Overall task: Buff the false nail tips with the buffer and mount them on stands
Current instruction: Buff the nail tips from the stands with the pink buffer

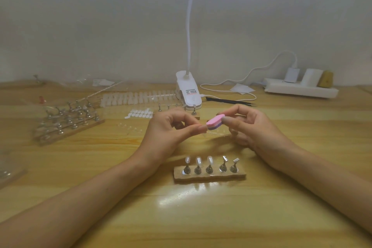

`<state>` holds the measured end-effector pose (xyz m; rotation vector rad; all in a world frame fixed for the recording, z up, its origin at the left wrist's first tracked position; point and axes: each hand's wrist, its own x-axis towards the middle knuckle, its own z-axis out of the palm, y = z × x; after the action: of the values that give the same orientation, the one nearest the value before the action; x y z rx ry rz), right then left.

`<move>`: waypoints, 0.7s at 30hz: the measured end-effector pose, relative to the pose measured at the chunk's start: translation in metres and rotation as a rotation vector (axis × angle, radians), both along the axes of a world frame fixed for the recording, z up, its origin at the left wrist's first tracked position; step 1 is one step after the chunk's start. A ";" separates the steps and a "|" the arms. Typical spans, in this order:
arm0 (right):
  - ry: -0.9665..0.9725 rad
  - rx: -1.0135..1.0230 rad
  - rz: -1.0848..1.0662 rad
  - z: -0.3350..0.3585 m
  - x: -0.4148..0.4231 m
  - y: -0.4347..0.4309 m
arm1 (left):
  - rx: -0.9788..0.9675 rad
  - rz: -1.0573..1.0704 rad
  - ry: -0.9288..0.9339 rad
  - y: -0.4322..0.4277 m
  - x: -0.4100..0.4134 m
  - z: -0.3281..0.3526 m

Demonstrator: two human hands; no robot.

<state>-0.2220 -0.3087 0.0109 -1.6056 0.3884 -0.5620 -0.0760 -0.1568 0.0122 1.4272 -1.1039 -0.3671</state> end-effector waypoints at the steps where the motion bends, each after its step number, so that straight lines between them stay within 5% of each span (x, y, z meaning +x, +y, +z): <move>1: -0.017 -0.039 -0.030 0.000 -0.002 0.001 | 0.006 0.012 0.028 0.000 0.000 0.000; 7: 0.208 -0.780 -0.111 0.004 -0.014 -0.003 | 0.007 0.032 0.044 0.005 -0.005 0.007; 9: 0.126 -0.955 -0.150 0.010 -0.018 0.000 | 0.029 0.011 0.033 0.007 -0.006 0.011; 12: -0.102 -0.952 -0.023 0.023 -0.020 0.015 | 0.068 -0.059 0.087 0.008 -0.012 0.017; 21: -0.100 -1.047 -0.135 0.051 -0.020 0.044 | 0.118 -0.144 0.136 0.015 -0.025 0.037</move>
<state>-0.2415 -0.2643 0.0617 -2.5399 0.1078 -1.0456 -0.1010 -0.1417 0.0496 1.4069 -1.0906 -0.6316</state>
